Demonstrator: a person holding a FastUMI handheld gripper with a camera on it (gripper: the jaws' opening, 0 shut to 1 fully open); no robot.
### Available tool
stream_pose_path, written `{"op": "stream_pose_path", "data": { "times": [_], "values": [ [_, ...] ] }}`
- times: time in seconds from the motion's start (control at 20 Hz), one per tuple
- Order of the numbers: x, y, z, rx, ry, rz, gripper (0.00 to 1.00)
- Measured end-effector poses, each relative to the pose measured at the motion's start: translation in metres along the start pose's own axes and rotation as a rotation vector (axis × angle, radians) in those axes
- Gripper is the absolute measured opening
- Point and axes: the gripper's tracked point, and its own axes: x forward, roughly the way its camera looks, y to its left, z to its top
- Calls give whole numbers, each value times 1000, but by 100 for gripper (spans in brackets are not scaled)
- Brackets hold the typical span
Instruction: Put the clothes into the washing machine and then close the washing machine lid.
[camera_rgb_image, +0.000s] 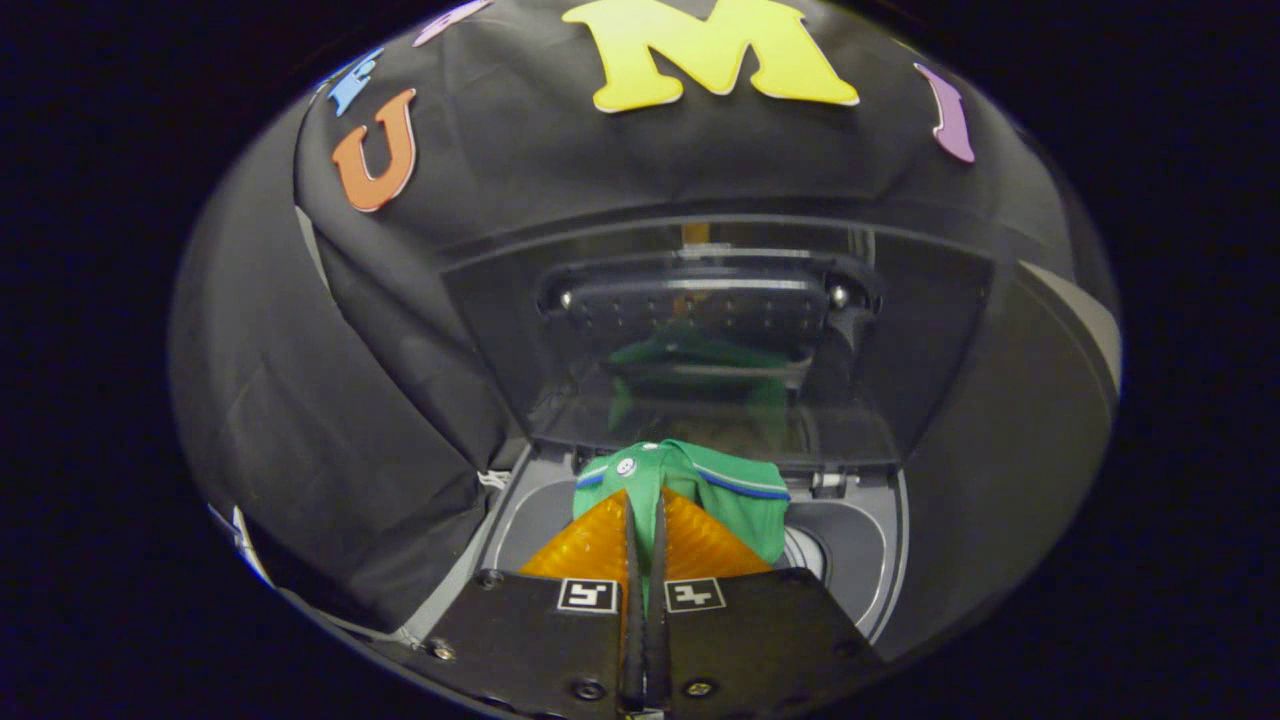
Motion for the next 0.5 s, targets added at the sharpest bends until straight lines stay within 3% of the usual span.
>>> {"op": "stream_pose_path", "data": {
  "times": [0.5],
  "values": [
    [24, -23, -86, 61, 232, -63, 4]
  ]
}}
